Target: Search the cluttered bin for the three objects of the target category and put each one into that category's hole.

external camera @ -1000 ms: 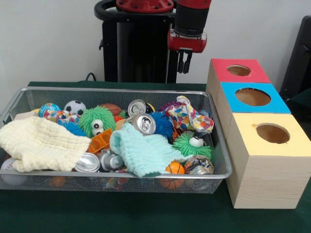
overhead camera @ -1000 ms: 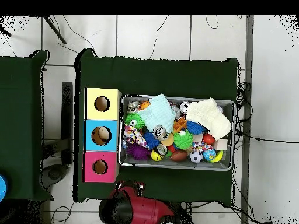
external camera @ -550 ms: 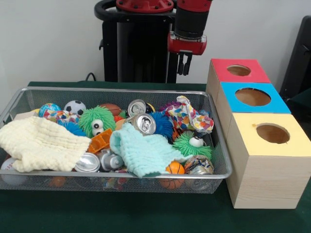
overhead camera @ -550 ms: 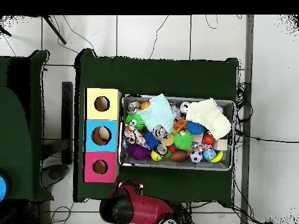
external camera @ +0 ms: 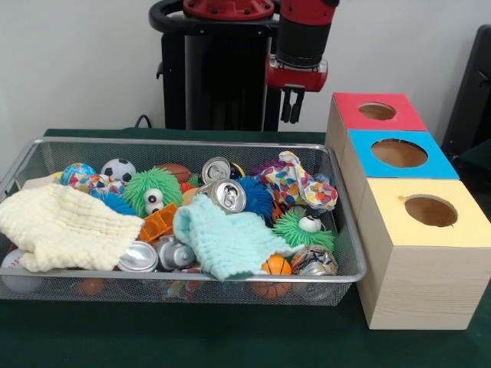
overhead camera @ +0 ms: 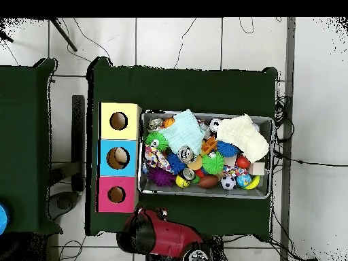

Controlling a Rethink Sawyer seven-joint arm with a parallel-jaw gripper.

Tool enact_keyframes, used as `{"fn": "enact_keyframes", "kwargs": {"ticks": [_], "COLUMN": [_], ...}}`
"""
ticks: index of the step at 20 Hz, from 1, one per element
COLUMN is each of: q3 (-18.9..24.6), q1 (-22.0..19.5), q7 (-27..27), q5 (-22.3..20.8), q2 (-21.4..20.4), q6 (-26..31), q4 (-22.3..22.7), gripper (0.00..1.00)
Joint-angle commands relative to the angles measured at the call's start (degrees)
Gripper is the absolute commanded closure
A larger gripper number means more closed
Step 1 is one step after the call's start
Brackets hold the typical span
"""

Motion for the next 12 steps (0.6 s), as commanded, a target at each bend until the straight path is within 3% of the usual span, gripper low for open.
{"fn": "enact_keyframes", "kwargs": {"ticks": [1, 12], "q3": [4.0, 3.3], "q1": [-0.2, 1.1], "q7": [9.7, 9.8], "q5": [4.2, 5.1], "q2": [0.2, -1.8], "q6": [5.9, 9.8], "q4": [-10.3, -11.2], "gripper": [1.00, 1.00]}}
